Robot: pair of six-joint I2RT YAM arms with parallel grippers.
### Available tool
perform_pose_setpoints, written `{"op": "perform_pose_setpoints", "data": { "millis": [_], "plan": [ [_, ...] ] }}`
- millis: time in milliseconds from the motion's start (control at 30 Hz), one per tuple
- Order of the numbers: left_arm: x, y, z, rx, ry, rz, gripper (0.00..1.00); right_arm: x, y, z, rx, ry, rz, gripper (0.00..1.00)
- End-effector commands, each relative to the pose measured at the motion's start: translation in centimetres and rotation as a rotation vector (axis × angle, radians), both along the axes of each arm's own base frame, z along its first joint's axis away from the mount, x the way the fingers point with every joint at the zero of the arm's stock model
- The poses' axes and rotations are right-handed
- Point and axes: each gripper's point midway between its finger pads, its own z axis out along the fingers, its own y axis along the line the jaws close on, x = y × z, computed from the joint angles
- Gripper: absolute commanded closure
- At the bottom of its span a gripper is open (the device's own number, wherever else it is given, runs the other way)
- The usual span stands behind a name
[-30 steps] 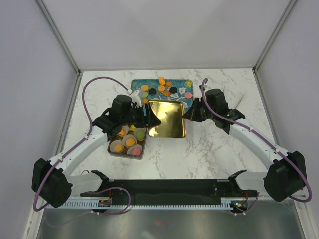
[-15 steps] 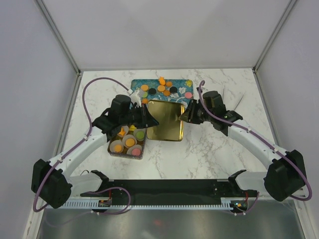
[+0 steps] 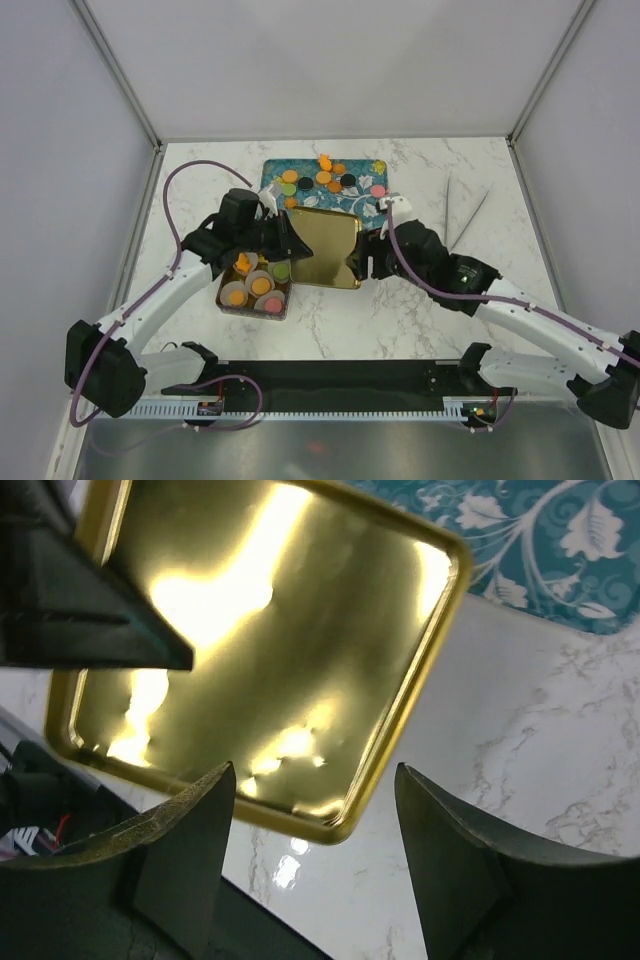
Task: Pack the cookies
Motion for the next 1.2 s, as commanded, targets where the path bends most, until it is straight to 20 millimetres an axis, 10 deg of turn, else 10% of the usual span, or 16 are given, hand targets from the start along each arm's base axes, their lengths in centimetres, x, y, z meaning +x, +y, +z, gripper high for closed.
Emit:
{"op": "perform_pose_setpoints", "data": {
  "millis": [0,133,467,1167],
  "plan": [
    [-0.3,-0.3,1.5,-0.074,0.090,-0.009,0.98,-1.0,0.1,0.7,-0.178,-0.126,-0.034,0.27],
    [-0.2,0.4,1.0,-0.076,0.156,0.011,0.98,-5.2,3.8,0.3,-0.348,-0.258,0.082,0.25],
    [-0.6,0.7,0.5,-0.124,0.283,-0.004,0.98,-8.1,6.7,-0.7,-0.655,-0.522,0.192,0.16],
    [-1.4,0.6,1.3,-0.148,0.305,-0.019,0.98,-5.6,8.8,-0.6,-1.044,-0.844,0.129,0.17]
  ]
}}
